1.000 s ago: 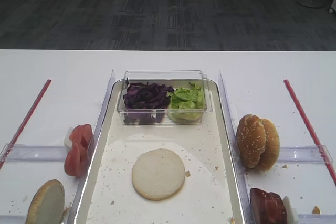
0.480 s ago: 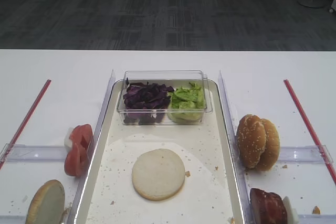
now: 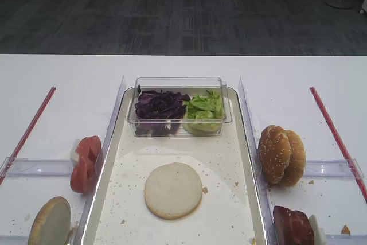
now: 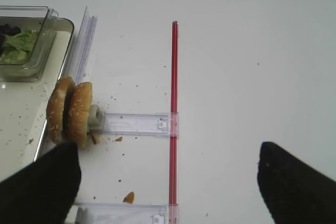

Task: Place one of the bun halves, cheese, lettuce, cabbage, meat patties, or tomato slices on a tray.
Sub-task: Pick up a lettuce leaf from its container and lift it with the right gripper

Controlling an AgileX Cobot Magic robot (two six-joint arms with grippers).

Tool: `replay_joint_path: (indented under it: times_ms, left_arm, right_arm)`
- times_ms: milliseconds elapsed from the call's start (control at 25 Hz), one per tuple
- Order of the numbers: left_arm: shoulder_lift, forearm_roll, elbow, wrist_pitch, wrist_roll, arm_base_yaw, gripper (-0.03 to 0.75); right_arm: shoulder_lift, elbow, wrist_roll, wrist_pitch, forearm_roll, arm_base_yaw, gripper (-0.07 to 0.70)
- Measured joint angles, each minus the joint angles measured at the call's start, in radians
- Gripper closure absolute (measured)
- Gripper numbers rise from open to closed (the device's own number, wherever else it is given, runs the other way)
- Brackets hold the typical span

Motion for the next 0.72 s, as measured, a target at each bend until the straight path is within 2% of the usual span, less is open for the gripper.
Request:
replay_joint_path:
  times_ms: [280, 720]
  left_arm:
    - [0.000, 0.000, 0.000, 0.000, 0.000, 0.000, 0.152]
    - [0.000, 0.000, 0.000, 0.000, 0.000, 0.000, 0.152]
  right_arm:
    - [0.339, -0.131, 0.002, -0.058, 0.021, 0.000, -0.061]
    - [0.888, -0.428, -0.009, -0.082, 0.054, 0.000, -0.061]
